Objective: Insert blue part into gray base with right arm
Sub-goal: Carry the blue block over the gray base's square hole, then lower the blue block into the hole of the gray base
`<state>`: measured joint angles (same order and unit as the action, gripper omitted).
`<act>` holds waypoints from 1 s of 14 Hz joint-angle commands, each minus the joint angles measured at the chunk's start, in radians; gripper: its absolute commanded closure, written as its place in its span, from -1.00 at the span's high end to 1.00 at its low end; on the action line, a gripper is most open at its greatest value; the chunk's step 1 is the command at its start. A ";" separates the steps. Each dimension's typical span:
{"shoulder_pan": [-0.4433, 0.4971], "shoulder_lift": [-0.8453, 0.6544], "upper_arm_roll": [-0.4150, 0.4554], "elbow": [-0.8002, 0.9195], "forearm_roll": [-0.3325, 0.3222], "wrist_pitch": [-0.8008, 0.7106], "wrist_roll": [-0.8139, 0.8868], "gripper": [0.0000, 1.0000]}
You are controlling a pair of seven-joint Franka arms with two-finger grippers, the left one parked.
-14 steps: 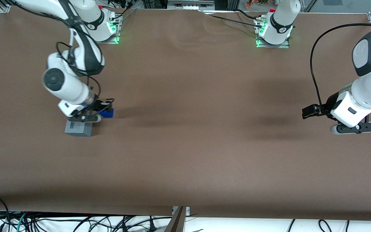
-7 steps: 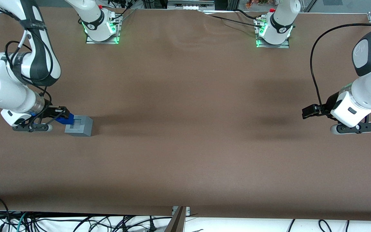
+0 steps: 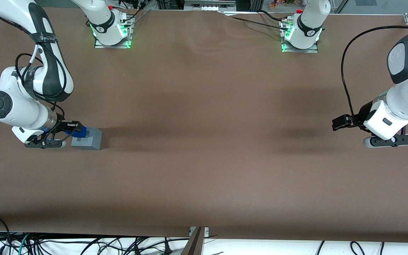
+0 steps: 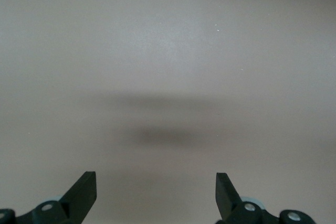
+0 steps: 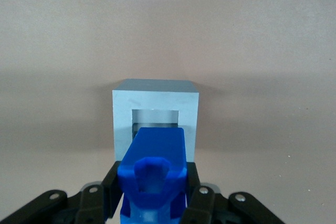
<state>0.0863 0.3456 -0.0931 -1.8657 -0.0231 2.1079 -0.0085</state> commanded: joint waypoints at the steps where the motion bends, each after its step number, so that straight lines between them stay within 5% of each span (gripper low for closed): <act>1: 0.001 0.009 0.000 0.022 0.000 -0.005 -0.010 -1.00; 14: -0.002 0.043 0.001 0.019 0.038 0.064 -0.007 -1.00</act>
<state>0.0861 0.3756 -0.0932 -1.8647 -0.0021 2.1665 -0.0084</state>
